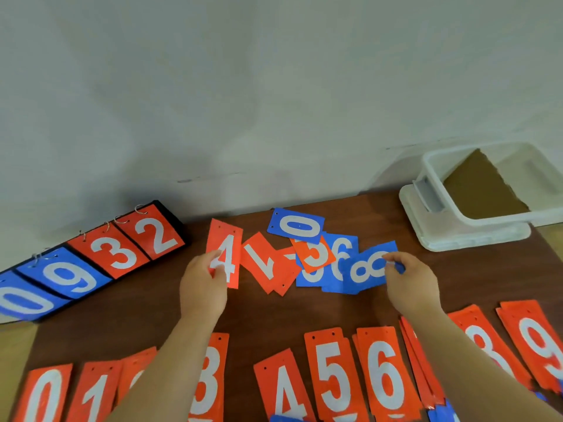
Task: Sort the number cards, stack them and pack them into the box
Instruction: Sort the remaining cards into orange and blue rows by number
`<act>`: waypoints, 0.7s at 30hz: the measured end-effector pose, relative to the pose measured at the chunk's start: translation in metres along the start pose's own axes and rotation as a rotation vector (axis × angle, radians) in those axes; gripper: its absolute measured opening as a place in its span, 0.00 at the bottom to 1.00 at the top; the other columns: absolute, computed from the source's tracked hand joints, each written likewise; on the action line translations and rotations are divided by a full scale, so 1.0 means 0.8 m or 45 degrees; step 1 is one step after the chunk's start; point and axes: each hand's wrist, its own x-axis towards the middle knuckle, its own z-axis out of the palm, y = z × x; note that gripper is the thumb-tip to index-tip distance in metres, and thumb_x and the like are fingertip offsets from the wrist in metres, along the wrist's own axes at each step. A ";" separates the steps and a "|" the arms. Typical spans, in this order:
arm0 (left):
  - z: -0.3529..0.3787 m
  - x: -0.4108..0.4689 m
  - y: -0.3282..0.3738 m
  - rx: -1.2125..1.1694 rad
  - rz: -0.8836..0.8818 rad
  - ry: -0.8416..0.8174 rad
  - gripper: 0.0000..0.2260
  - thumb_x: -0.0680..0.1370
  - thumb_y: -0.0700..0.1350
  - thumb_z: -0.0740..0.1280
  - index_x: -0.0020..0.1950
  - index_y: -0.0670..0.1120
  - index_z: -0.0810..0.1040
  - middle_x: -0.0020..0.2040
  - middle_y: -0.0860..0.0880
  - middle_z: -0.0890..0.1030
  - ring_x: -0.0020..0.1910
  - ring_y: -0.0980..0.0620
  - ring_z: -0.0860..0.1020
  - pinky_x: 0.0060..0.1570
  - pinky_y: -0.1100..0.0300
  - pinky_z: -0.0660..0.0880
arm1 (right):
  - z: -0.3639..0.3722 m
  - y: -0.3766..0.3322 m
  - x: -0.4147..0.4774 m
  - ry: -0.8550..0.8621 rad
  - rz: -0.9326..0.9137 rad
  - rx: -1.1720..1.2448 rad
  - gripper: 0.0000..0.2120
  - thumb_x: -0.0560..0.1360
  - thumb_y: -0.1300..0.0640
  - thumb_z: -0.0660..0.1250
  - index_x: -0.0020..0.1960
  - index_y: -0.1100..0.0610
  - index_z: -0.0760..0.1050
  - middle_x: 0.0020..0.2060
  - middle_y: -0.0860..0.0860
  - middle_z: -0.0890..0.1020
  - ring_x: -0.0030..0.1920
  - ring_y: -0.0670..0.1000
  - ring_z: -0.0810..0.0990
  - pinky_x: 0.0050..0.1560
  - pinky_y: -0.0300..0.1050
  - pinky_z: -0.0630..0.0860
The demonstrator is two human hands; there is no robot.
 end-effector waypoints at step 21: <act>0.118 -0.475 0.103 -0.287 0.030 -0.358 0.17 0.82 0.42 0.66 0.69 0.56 0.78 0.72 0.53 0.73 0.65 0.54 0.75 0.57 0.65 0.74 | -0.325 0.278 -0.187 0.143 0.174 0.261 0.08 0.78 0.58 0.67 0.52 0.46 0.81 0.29 0.50 0.81 0.22 0.49 0.71 0.28 0.42 0.69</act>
